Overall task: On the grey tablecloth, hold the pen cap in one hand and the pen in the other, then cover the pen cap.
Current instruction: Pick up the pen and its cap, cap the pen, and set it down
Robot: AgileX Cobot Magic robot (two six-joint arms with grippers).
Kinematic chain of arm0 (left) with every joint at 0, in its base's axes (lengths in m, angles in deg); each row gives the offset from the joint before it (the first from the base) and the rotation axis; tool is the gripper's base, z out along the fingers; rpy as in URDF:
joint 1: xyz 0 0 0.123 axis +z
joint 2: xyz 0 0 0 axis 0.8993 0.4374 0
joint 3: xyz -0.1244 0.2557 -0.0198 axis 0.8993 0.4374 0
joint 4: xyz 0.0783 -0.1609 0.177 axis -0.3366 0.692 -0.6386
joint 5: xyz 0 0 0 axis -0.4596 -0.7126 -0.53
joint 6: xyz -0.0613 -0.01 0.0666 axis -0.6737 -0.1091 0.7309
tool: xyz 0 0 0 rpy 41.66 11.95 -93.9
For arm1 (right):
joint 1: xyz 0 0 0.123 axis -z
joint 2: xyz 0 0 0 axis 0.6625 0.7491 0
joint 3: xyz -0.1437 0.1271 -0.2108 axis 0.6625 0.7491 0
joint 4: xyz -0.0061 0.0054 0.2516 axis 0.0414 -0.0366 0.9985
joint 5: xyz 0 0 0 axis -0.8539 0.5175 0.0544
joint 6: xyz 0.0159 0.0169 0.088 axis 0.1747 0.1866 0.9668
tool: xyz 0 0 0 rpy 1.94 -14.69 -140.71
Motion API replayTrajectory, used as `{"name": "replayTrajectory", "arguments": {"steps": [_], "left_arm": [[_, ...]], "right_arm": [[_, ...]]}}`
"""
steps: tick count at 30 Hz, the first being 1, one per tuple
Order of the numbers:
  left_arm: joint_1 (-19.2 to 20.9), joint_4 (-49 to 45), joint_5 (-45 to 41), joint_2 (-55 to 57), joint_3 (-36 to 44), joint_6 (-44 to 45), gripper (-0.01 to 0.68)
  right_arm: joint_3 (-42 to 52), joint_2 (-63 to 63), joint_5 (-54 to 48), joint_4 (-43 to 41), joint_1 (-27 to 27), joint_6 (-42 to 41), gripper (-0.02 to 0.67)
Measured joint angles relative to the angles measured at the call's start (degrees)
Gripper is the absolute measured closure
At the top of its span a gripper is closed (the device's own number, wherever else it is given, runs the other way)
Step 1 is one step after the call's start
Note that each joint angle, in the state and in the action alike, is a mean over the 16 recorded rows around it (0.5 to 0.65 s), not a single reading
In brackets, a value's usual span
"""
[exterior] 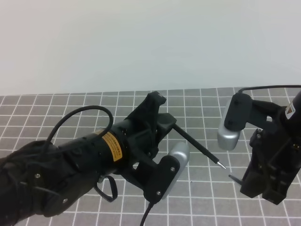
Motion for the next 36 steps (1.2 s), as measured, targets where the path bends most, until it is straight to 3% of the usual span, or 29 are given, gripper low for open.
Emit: {"name": "replayTrajectory", "arguments": {"steps": [27, 36], "left_arm": [[-2.5, -1.4, -1.2, -0.1, 0.0, -0.1, 0.631], [-5.0, -2.7, -1.8, -0.2, -0.1, -0.2, 0.632]], "right_arm": [[-0.1, 0.0, -0.1, -0.1, 0.0, 2.1, 0.563], [-0.1, 0.0, -0.7, -0.4, 0.0, 4.6, 0.563]]}}
